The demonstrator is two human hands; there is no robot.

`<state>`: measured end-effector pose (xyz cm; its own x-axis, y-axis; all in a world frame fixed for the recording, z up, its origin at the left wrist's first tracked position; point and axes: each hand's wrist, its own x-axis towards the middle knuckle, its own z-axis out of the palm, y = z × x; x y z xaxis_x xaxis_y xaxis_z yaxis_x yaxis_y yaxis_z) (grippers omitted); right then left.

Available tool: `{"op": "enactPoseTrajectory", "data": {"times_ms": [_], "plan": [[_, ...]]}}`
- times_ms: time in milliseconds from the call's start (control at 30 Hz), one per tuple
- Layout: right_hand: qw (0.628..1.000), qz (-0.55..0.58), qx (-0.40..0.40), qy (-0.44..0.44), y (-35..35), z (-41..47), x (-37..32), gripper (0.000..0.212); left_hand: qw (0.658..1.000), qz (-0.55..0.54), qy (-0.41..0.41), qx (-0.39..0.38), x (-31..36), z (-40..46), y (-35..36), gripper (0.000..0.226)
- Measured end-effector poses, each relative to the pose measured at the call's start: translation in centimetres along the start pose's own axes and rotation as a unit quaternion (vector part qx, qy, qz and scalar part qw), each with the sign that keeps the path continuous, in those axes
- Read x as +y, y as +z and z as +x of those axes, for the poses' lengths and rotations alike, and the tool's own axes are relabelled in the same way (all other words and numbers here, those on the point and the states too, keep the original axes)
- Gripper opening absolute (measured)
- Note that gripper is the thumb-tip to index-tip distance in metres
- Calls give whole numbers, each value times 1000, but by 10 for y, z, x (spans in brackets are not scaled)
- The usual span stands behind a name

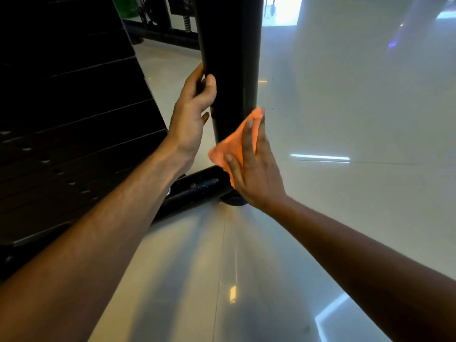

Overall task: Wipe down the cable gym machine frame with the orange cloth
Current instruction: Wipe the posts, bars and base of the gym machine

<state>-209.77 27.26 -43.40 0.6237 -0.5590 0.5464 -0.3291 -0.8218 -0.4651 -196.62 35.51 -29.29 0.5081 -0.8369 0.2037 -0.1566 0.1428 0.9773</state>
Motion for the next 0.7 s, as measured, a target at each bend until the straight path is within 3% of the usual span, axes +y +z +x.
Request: {"op": "enactPoseTrajectory", "data": {"times_ms": [100, 300, 433, 567, 700], "plan": [[999, 6, -28, 22, 10, -18, 15, 95, 1000, 9, 11, 20, -10, 3, 2, 50], [994, 42, 103, 20, 13, 15, -5, 89, 1000, -2, -3, 21, -48, -7, 4, 47], [1000, 14, 4, 0, 38, -28, 22, 95, 999, -14, -19, 30, -63, -4, 4, 49], [994, 41, -78, 61, 51, -58, 43, 96, 998, -24, -44, 38, -81, -10, 8, 47], [991, 109, 35, 65, 47, -31, 16, 89, 998, -16, -53, 27, -99, -14, 8, 51]]}}
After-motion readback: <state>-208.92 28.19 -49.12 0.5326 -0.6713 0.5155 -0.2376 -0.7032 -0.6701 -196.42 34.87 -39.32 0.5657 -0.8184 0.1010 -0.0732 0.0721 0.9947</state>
